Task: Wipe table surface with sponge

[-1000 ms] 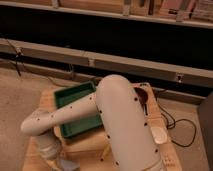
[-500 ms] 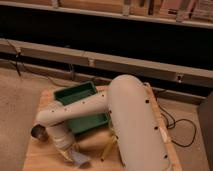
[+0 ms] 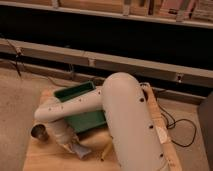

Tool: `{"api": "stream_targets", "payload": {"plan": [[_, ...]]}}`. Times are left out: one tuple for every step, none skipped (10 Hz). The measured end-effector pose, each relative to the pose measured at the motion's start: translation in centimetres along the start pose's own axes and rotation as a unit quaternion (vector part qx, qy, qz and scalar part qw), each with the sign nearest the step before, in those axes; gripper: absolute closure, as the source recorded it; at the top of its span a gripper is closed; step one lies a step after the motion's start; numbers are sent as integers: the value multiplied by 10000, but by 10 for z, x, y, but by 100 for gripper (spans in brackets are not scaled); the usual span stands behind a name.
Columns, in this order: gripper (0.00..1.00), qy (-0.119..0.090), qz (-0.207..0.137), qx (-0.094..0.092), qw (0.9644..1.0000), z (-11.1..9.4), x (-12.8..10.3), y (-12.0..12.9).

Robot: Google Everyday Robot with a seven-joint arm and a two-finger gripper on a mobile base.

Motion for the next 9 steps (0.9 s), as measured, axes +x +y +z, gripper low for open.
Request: {"api": "stream_targets", "payload": {"plan": [[98,21,-71,-107,9999,1,9,-3],[98,56,-182,-204,9996,0,18,-9],[98,75,-245,-242,9994,-1,23,-11],[98,112,-310,-264,9991,-2,28,-14],[98,184,-400,-270,9987,-5,35,-20],[98,250,-504,-265,9981,-7,41,-28],[98,386,-658,-203,9969,-14,48,-41],[98,446,-773,-198,9958,-19,50,-50],[98,579,-993,-166,9932,-27,55,-69]]}}
